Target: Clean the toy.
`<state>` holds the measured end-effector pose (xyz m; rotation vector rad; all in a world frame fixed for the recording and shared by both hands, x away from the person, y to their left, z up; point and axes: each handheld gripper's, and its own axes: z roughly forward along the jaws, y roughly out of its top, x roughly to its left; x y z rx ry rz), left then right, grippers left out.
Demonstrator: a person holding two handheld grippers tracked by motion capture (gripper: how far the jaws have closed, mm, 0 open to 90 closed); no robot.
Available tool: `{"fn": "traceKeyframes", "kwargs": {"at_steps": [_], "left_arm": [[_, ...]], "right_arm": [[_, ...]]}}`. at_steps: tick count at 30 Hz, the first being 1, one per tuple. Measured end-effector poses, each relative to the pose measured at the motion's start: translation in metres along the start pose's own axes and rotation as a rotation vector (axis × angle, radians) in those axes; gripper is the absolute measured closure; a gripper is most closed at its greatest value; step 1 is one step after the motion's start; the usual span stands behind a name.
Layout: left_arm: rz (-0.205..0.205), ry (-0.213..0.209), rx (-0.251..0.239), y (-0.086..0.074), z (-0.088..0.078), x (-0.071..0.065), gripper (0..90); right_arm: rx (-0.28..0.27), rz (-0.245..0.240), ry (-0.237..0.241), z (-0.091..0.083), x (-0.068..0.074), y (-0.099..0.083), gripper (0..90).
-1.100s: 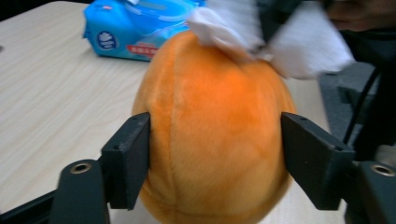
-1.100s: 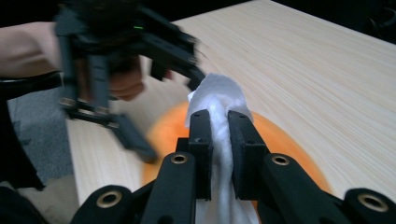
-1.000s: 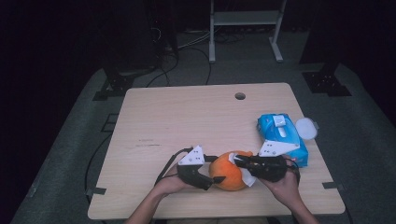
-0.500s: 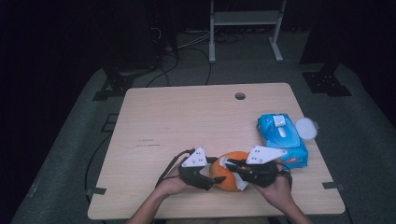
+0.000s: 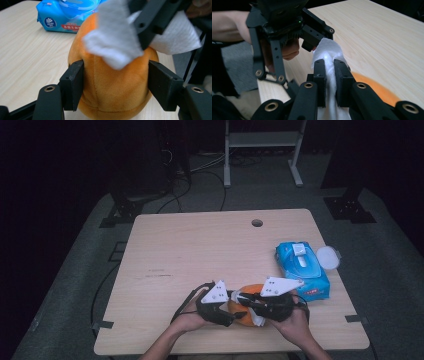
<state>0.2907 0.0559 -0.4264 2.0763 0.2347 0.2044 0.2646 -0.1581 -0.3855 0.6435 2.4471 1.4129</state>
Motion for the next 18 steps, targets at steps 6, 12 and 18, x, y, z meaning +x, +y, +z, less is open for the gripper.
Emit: {"fn": "traceKeyframes", "kwargs": {"at_steps": [6, 12, 18], "left_arm": [[-0.042, -0.006, -0.016, -0.006, -0.002, 0.007, 31.3], [-0.123, -0.036, -0.033, -0.009, 0.002, 0.013, 25.3], [0.022, 0.000, -0.022, 0.001, 0.003, -0.004, 31.3]], "right_arm": [[0.002, 0.046, -0.076, -0.015, -0.023, -0.005, 80.2], [-0.005, 0.093, -0.064, -0.027, -0.032, -0.014, 80.5], [0.011, 0.035, 0.036, -0.005, -0.005, -0.001, 80.6]]}}
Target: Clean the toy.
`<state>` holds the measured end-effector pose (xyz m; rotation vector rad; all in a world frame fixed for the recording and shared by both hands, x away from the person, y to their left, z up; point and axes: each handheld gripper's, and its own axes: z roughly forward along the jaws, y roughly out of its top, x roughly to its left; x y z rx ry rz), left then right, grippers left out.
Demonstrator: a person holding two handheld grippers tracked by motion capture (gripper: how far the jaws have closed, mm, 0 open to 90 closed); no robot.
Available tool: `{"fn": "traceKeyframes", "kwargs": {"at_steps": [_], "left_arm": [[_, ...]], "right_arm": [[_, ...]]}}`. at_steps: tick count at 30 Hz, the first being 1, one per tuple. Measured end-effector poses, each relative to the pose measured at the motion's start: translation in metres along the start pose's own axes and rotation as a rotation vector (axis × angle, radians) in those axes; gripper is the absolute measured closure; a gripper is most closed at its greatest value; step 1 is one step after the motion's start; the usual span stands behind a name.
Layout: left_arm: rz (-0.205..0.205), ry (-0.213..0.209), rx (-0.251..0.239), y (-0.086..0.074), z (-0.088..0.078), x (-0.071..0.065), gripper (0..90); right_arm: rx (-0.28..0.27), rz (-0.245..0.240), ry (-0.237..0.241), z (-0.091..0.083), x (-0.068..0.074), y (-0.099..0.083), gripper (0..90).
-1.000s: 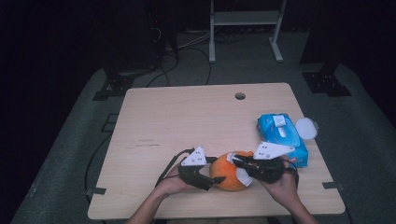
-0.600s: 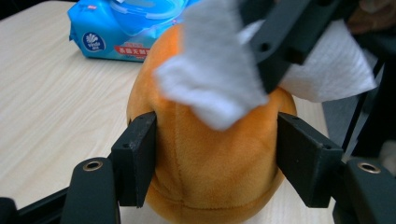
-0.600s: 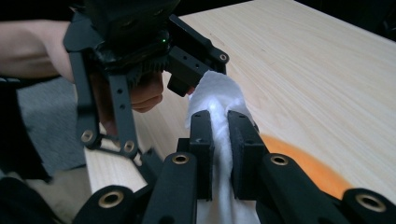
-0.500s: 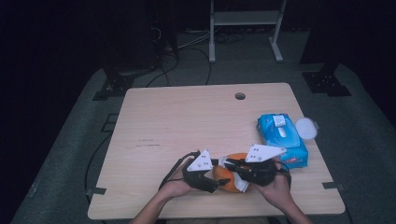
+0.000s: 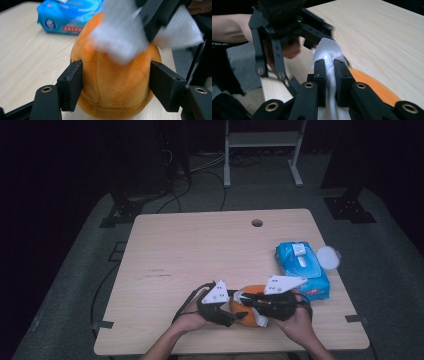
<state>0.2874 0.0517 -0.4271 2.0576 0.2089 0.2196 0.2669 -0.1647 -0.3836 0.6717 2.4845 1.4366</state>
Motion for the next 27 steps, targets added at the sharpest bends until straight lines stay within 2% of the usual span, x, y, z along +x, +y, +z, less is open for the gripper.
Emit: {"fn": "traceKeyframes", "kwargs": {"at_steps": [2, 3, 6, 8, 10, 11, 13, 14, 15, 16, 18, 20, 23, 27], "left_arm": [[0.026, -0.001, 0.003, 0.000, 0.000, -0.002, 32.0], [0.024, 0.000, 0.000, -0.001, -0.001, -0.002, 32.5], [0.015, -0.001, 0.009, -0.005, -0.001, 0.002, 32.9], [0.004, -0.005, 0.006, -0.007, -0.002, 0.004, 32.9], [-0.004, -0.008, 0.000, -0.008, -0.001, 0.006, 32.0], [-0.014, -0.012, -0.006, -0.008, -0.001, 0.006, 30.2], [-0.063, -0.028, -0.037, -0.007, 0.002, 0.008, 20.9], [-0.096, -0.037, -0.056, -0.007, 0.003, 0.009, 17.7], [-0.109, -0.041, -0.063, -0.006, 0.005, 0.008, 17.5], [-0.095, -0.034, -0.056, -0.006, 0.005, 0.007, 18.2], [-0.059, -0.019, -0.038, -0.006, 0.004, 0.006, 25.7], [-0.053, -0.012, -0.031, -0.008, 0.001, 0.008, 33.0], [-0.072, -0.001, -0.028, -0.011, -0.004, 0.014, 37.0], [-0.111, 0.016, -0.038, -0.018, -0.010, 0.024, 38.0]], "right_arm": [[0.010, -0.025, -0.036, 0.003, 0.003, 0.004, 80.5], [0.014, -0.024, -0.053, 0.001, -0.001, 0.005, 80.5], [0.012, 0.016, -0.102, -0.009, -0.014, 0.000, 80.5], [0.012, 0.046, -0.109, -0.017, -0.022, -0.005, 80.4], [0.010, 0.087, -0.095, -0.024, -0.029, -0.010, 80.4], [0.005, 0.091, -0.098, -0.026, -0.031, -0.012, 80.4], [0.001, 0.098, -0.087, -0.025, -0.029, -0.013, 80.6], [0.003, 0.091, -0.080, -0.023, -0.026, -0.011, 80.7], [-0.003, 0.080, -0.062, -0.020, -0.023, -0.010, 80.7], [-0.001, 0.073, -0.045, -0.016, -0.018, -0.008, 80.7], [0.014, 0.035, -0.029, -0.009, -0.009, -0.003, 80.6], [0.025, 0.015, -0.038, -0.007, -0.007, -0.001, 80.6], [0.023, 0.036, -0.055, -0.014, -0.017, -0.002, 80.5], [0.029, 0.058, -0.117, -0.029, -0.030, -0.013, 80.5]]}}
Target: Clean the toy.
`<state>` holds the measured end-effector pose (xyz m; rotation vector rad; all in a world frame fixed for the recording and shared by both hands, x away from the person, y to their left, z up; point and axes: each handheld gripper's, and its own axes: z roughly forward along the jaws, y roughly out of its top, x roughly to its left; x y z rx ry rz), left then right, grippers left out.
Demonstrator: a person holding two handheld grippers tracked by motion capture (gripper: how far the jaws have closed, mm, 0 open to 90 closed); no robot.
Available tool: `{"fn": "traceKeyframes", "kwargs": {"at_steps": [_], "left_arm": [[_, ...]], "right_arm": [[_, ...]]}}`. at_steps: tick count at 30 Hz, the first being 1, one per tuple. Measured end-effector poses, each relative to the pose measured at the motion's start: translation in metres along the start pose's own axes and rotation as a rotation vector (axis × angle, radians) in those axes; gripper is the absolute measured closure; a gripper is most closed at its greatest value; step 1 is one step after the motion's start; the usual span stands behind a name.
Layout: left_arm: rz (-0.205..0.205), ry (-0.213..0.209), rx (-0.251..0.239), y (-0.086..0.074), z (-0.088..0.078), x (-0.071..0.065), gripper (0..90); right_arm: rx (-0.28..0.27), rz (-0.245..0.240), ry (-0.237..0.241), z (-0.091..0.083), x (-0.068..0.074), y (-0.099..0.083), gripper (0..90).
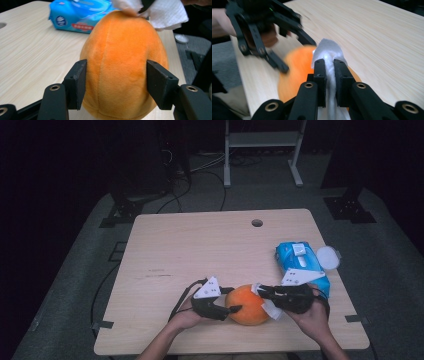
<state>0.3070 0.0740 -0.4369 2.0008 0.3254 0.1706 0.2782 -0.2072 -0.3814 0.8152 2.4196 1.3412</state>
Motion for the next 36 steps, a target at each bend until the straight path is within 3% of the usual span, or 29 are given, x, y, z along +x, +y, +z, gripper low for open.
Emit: {"fn": "traceKeyframes", "kwargs": {"at_steps": [3, 4, 6, 10, 12, 16, 20, 22, 25, 27, 29, 31, 33, 36], "left_arm": [[-0.028, -0.017, -0.006, 0.000, 0.001, 0.002, 31.3], [-0.023, -0.021, 0.000, 0.001, 0.002, 0.001, 30.5], [-0.018, -0.020, -0.005, 0.003, 0.004, -0.002, 31.2], [-0.007, -0.019, -0.004, 0.002, 0.006, -0.004, 34.1], [-0.002, -0.019, 0.005, 0.001, 0.005, -0.003, 35.0], [-0.005, -0.014, 0.008, -0.003, 0.002, -0.002, 35.4], [-0.026, -0.021, 0.004, -0.003, 0.003, 0.000, 33.0], [-0.045, -0.027, 0.002, 0.001, 0.004, 0.000, 25.8], [-0.103, -0.041, 0.010, 0.007, 0.008, 0.000, 10.8], [-0.128, -0.063, 0.020, 0.009, 0.012, -0.001, 7.9], [-0.090, -0.070, 0.063, 0.008, 0.017, -0.007, 10.7], [-0.065, -0.067, 0.052, 0.007, 0.015, -0.010, 27.4], [-0.042, -0.046, 0.025, 0.011, 0.011, -0.010, 39.0], [0.022, 0.005, -0.033, 0.020, 0.005, -0.013, 43.5]], "right_arm": [[-0.010, 0.038, 0.016, -0.002, -0.004, -0.006, 80.6], [-0.012, 0.031, 0.019, -0.001, -0.002, -0.006, 80.6], [-0.015, 0.011, 0.040, 0.004, 0.006, -0.003, 80.6], [-0.011, -0.033, 0.149, 0.022, 0.029, 0.004, 80.5], [0.019, -0.092, 0.130, 0.030, 0.038, 0.006, 80.5], [-0.003, -0.053, 0.093, 0.021, 0.024, 0.005, 80.5], [-0.022, -0.005, -0.005, 0.006, -0.004, -0.002, 80.3], [-0.015, 0.041, 0.016, 0.004, -0.012, -0.008, 80.3], [0.003, 0.044, 0.067, 0.006, -0.009, -0.012, 80.3], [0.006, 0.030, 0.113, 0.010, -0.002, -0.010, 80.2], [0.014, 0.005, 0.131, 0.015, 0.007, -0.008, 80.1], [0.028, -0.023, 0.124, 0.018, 0.012, -0.006, 80.1], [0.013, -0.023, 0.102, 0.016, 0.014, -0.003, 80.3], [-0.051, -0.020, 0.058, 0.007, 0.014, 0.007, 80.4]]}}
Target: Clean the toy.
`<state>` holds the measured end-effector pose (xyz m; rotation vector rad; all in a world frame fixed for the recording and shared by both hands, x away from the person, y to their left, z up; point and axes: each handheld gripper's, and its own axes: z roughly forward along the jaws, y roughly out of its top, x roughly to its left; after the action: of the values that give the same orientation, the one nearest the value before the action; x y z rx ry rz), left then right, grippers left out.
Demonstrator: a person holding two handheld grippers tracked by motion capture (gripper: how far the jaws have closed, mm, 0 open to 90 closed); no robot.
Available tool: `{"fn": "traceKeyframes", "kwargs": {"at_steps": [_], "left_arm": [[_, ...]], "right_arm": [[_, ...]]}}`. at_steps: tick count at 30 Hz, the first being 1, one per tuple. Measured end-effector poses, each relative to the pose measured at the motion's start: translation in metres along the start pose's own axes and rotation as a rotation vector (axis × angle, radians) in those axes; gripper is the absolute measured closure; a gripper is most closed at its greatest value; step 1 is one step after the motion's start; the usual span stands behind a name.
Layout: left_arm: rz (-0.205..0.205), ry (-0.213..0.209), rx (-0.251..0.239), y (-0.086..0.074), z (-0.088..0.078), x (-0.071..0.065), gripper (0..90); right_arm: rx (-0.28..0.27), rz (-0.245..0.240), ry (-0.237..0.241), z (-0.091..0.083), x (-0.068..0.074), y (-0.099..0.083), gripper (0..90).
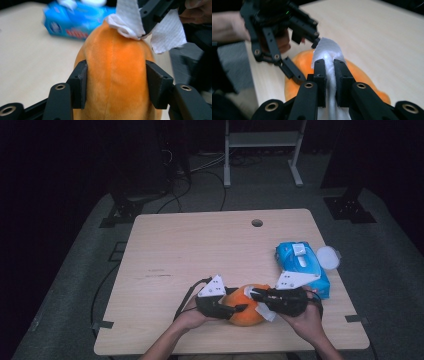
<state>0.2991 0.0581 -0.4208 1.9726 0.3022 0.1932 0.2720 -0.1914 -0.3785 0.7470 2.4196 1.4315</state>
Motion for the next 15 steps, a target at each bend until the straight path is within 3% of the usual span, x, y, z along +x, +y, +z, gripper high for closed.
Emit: {"fn": "traceKeyframes", "kwargs": {"at_steps": [3, 5, 6, 7, 10, 13, 15], "left_arm": [[0.110, 0.059, 0.046, 0.003, 0.000, -0.004, 43.5], [0.141, 0.058, 0.076, -0.003, 0.002, -0.004, 42.6], [0.115, 0.047, 0.066, -0.005, 0.001, -0.002, 42.1], [0.115, 0.047, 0.066, -0.005, 0.001, -0.002, 41.4], [0.075, 0.036, 0.048, -0.009, -0.004, 0.007, 34.9], [0.027, 0.004, 0.000, -0.013, -0.005, 0.013, 25.5], [-0.023, 0.011, 0.015, -0.016, -0.003, 0.017, 19.4]], "right_arm": [[-0.035, -0.006, -0.013, 0.003, 0.003, 0.006, 80.3], [-0.023, -0.013, -0.004, 0.013, 0.005, 0.005, 80.2], [0.000, -0.027, -0.023, 0.018, 0.006, 0.004, 80.3], [0.000, -0.027, -0.023, 0.018, 0.006, 0.004, 80.3], [0.015, 0.015, -0.044, 0.019, -0.008, -0.003, 80.4], [0.015, 0.064, -0.052, 0.014, -0.021, -0.012, 80.4], [0.019, 0.087, -0.061, 0.012, -0.026, -0.016, 80.3]]}}
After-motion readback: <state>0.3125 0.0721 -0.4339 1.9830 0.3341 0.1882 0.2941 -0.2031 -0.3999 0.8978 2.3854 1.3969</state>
